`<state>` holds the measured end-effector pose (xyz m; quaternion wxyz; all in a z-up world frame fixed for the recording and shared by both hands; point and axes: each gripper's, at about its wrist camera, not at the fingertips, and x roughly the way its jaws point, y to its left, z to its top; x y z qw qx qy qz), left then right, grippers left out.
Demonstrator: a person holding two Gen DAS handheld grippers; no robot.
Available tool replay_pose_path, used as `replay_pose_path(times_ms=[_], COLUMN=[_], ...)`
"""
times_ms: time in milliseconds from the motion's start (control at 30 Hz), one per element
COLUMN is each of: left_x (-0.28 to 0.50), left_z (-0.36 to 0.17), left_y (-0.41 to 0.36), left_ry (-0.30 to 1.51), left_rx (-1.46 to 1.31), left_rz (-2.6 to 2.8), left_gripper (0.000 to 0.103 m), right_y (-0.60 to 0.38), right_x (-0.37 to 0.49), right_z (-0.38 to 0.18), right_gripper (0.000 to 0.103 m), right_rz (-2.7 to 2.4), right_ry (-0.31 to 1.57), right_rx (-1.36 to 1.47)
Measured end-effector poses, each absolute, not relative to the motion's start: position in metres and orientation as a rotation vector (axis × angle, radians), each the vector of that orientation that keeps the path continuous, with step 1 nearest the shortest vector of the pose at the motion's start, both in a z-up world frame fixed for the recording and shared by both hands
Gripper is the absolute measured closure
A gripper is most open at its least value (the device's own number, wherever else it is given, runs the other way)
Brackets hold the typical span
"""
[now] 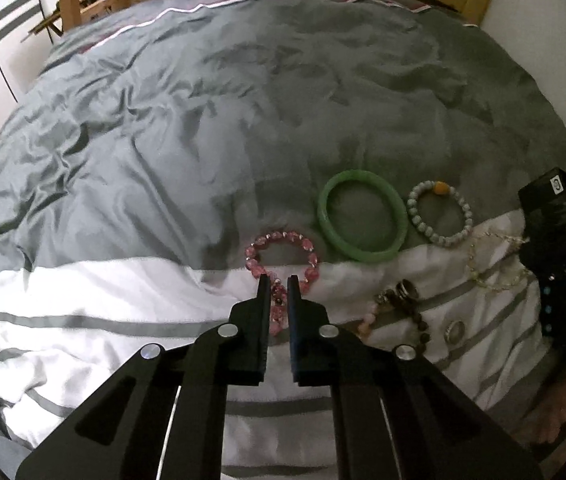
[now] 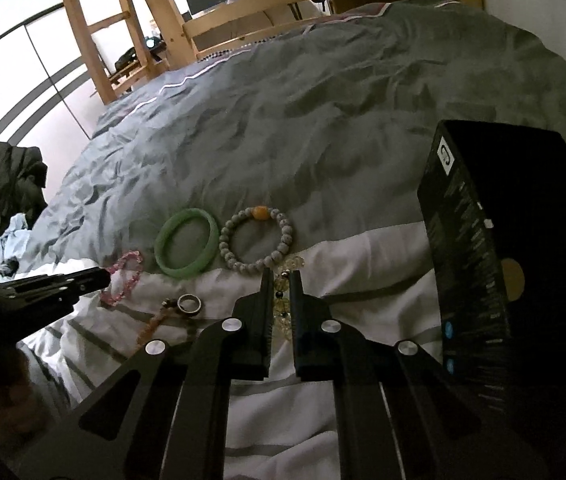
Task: Organize jewelry
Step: 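Lift both held bracelets and carry them over the black box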
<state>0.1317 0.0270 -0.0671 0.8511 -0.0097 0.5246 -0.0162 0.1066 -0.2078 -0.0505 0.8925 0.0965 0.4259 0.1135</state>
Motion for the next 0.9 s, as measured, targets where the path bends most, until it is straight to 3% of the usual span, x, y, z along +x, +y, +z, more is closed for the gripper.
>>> replay_pose_path(times_ms=[33, 67, 100, 167, 233, 267, 300, 367, 400, 500, 600, 900], left_x=[0.134, 0.135, 0.138, 0.145, 0.154, 0.161, 0.165, 0.166, 0.165, 0.16, 0.158, 0.148], left_z=[-0.069, -0.074, -0.075, -0.08, -0.089, -0.097, -0.105, -0.113, -0.109, -0.099, -0.091, -0.07], left_y=[0.026, 0.022, 0.021, 0.021, 0.018, 0.019, 0.02, 0.021, 0.021, 0.026, 0.042, 0.039], left_ry=[1.103, 1.103, 1.101, 1.094, 1.105, 1.138, 1.176, 1.212, 1.201, 1.172, 1.162, 1.055], left_rx=[-0.008, 0.009, 0.036, 0.083, 0.124, 0.119, 0.106, 0.099, 0.093, 0.083, -0.019, -0.055], left_rz=[-0.029, -0.018, 0.003, 0.055, 0.089, 0.071, 0.053, 0.044, 0.035, 0.061, 0.057, 0.017], left_gripper=[0.091, 0.077, 0.053, 0.019, 0.018, 0.02, 0.036, 0.044, 0.058, 0.088, 0.095, 0.096], right_y=[-0.208, -0.208, -0.208, -0.212, -0.212, -0.213, -0.214, -0.215, -0.217, -0.221, -0.225, -0.236], right_x=[0.104, 0.105, 0.105, 0.102, 0.101, 0.101, 0.1, 0.097, 0.095, 0.093, 0.091, 0.084], right_z=[-0.05, -0.051, -0.05, -0.047, -0.043, -0.041, -0.04, -0.038, -0.037, -0.034, -0.031, -0.015], right_gripper=[0.094, 0.094, 0.094, 0.094, 0.094, 0.094, 0.094, 0.094, 0.094, 0.094, 0.094, 0.094], right_rz=[0.235, 0.239, 0.244, 0.254, 0.256, 0.258, 0.259, 0.256, 0.255, 0.249, 0.244, 0.253], right_ry=[0.88, 0.879, 0.879, 0.874, 0.865, 0.862, 0.859, 0.853, 0.852, 0.847, 0.834, 0.787], right_rx=[0.206, 0.214, 0.224, 0.238, 0.237, 0.239, 0.243, 0.242, 0.241, 0.251, 0.258, 0.278])
